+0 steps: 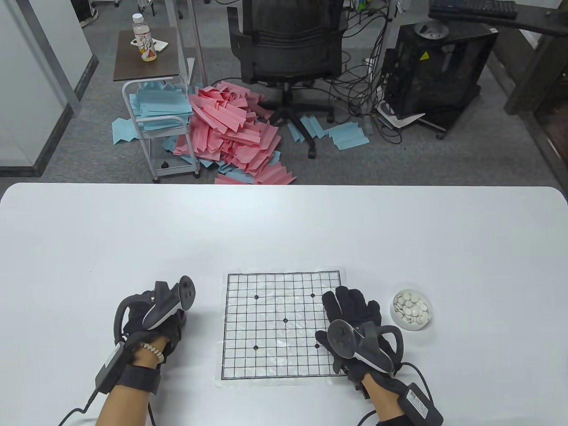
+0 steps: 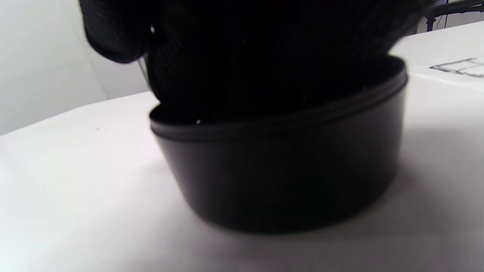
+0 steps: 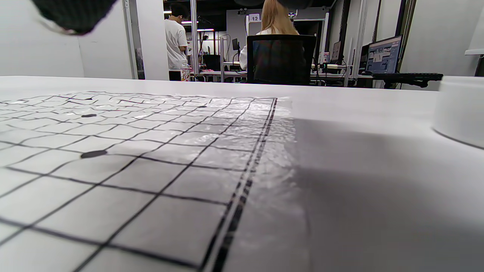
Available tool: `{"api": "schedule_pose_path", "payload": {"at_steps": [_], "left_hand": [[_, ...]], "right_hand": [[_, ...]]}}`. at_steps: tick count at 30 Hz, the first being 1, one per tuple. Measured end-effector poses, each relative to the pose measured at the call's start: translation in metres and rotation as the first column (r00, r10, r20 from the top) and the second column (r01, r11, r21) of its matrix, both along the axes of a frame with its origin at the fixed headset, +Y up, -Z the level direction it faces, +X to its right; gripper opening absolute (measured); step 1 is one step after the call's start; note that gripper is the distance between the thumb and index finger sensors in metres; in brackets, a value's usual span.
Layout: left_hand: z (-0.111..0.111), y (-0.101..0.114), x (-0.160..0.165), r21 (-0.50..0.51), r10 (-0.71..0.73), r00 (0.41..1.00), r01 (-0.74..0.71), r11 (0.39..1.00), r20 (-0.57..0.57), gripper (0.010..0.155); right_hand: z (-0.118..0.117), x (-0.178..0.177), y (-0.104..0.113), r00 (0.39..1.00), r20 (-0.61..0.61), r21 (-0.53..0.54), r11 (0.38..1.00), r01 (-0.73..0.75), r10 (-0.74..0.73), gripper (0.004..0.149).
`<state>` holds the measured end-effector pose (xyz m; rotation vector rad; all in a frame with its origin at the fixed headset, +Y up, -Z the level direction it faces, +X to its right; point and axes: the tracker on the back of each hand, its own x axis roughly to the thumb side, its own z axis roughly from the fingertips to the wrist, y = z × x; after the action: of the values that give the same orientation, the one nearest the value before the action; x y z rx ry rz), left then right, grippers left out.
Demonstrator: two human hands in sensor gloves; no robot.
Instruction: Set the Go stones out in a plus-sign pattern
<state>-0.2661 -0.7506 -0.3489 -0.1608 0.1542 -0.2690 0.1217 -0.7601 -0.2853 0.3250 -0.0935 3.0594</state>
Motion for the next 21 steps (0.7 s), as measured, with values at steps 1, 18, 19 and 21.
{"api": "schedule_pose_path", "payload": {"at_steps": [1, 18, 19, 21], "left_hand": [[0.000, 0.004, 0.001, 0.013, -0.009, 1.000, 0.009, 1.000, 0.001, 0.040], [-0.001, 0.044, 0.120, 0.101, 0.286, 0.919, -0.323, 0.941, 0.269, 0.039], [-0.002, 0.039, 0.131, 0.076, 0.319, 0.906, -0.352, 0.933, 0.278, 0.039], [-0.004, 0.031, 0.149, 0.026, 0.367, 0.886, -0.390, 0.920, 0.284, 0.039]], "right_hand": [[0.000, 0.000, 0.000, 1.000, 0.000, -0.001, 1.000, -0.001, 0.001, 0.084], [0.000, 0.003, 0.002, 1.000, 0.004, 0.012, 1.000, -0.011, 0.011, 0.084], [0.000, 0.004, 0.002, 1.000, 0.005, 0.013, 1.000, -0.010, 0.009, 0.084], [0.000, 0.004, 0.002, 1.000, 0.005, 0.014, 1.000, -0.009, 0.009, 0.084]]}}
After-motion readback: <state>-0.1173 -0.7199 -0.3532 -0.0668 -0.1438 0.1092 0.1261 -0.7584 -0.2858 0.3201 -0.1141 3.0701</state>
